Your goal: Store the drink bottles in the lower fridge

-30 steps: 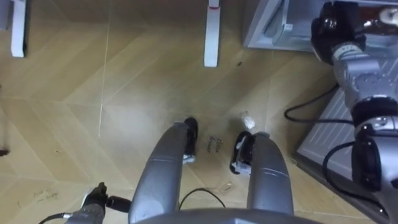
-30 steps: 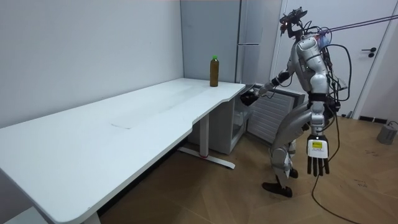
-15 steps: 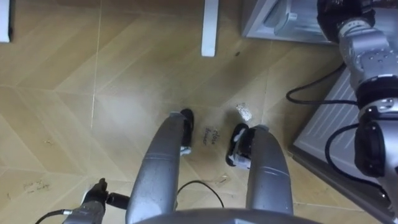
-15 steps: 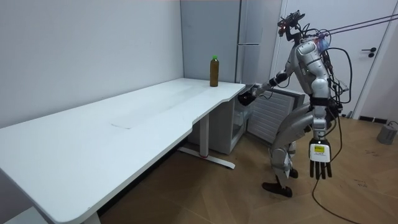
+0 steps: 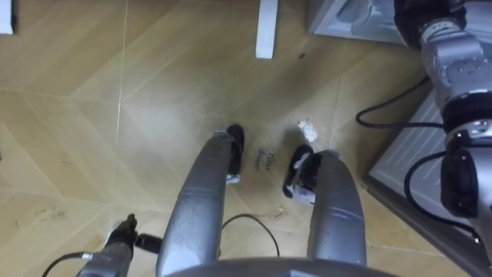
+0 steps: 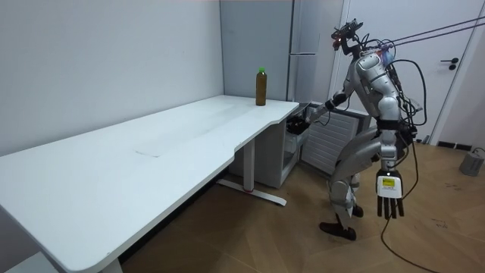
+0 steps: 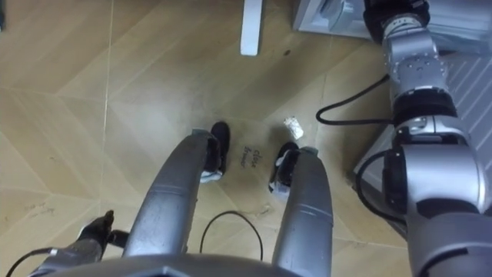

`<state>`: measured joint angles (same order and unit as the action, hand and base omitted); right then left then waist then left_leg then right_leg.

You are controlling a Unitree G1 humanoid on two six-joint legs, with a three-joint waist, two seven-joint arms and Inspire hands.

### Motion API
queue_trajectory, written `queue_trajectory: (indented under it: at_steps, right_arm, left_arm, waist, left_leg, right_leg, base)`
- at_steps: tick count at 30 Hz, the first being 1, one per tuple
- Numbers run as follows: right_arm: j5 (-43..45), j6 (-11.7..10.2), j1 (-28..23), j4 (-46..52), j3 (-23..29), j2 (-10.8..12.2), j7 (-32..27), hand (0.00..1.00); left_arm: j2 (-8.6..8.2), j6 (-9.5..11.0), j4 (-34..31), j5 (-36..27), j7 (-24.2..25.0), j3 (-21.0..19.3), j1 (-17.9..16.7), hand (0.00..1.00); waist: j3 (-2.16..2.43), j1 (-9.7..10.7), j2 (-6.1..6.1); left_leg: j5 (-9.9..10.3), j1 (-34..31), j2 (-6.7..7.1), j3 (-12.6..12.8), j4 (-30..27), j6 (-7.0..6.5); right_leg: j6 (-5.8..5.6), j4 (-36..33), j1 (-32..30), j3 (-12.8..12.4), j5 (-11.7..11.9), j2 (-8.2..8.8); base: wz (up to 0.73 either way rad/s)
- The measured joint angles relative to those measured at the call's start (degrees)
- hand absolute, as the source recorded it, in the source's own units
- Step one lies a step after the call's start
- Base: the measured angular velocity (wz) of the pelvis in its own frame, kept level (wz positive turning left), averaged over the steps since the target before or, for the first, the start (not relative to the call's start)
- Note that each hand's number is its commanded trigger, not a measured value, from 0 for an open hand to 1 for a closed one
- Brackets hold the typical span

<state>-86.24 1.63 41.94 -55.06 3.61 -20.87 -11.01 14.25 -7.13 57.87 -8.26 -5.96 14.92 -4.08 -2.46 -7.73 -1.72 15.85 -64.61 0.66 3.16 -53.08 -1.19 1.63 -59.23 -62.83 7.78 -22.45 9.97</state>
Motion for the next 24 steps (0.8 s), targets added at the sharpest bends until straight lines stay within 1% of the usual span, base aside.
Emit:
queue_trajectory:
  at_steps: [3,8,14,19,24]
  right_arm:
    - [0.0,0.0,0.0,0.0,0.0,-0.3,-0.2,0.0]
    - [0.1,0.0,0.0,0.0,-0.2,-0.8,-0.2,0.0]
    - [0.2,0.0,0.0,-0.1,-0.7,-1.3,-0.3,0.0]
    - [-1.5,0.0,0.0,-0.4,-1.5,-1.6,-0.1,0.0]
    - [-2.1,0.0,0.0,-0.4,-1.5,-1.6,-0.2,0.0]
  left_arm:
    - [0.01,0.1,-1.4,-0.2,0.0,0.0,0.0,0.0]
    - [0.26,0.0,-2.7,-0.2,-0.1,1.0,-0.4,0.0]
    - [0.6,0.1,-4.3,-0.3,-0.1,1.2,-1.1,0.0]
    - [1.08,0.0,-5.2,-3.6,-0.2,1.3,-1.8,0.0]
    - [1.23,0.1,-5.6,-3.5,-0.2,1.4,-1.9,0.0]
  waist:
    - [0.04,-0.3,0.41]
    - [0.12,-0.6,1.07]
    - [0.13,-0.6,1.14]
    - [0.14,-0.7,1.14]
    - [0.2,-0.5,1.23]
  left_leg:
    - [0.2,-0.1,0.09,0.0,-0.6,0.12]
    - [0.2,0.0,0.13,0.0,-0.6,0.15]
    - [0.2,0.1,0.19,0.0,-0.5,0.16]
    - [0.2,0.5,0.03,0.5,-0.2,0.16]
    - [0.2,0.5,0.01,0.6,-0.3,0.15]
  right_leg:
    - [0.05,-0.8,-0.2,-0.2,-0.6,0.06]
    - [0.1,-1.0,-0.2,-0.3,-0.6,0.07]
    - [0.09,-1.0,-0.2,-0.4,-0.6,0.02]
    - [0.08,-0.9,-0.2,-0.8,-0.6,-0.08]
    - [0.08,-1.0,-0.2,-0.9,-0.6,-0.02]
  base:
    - [0.01]
    - [0.01]
    - [0.0]
    - [-0.02]
    - [0.0]
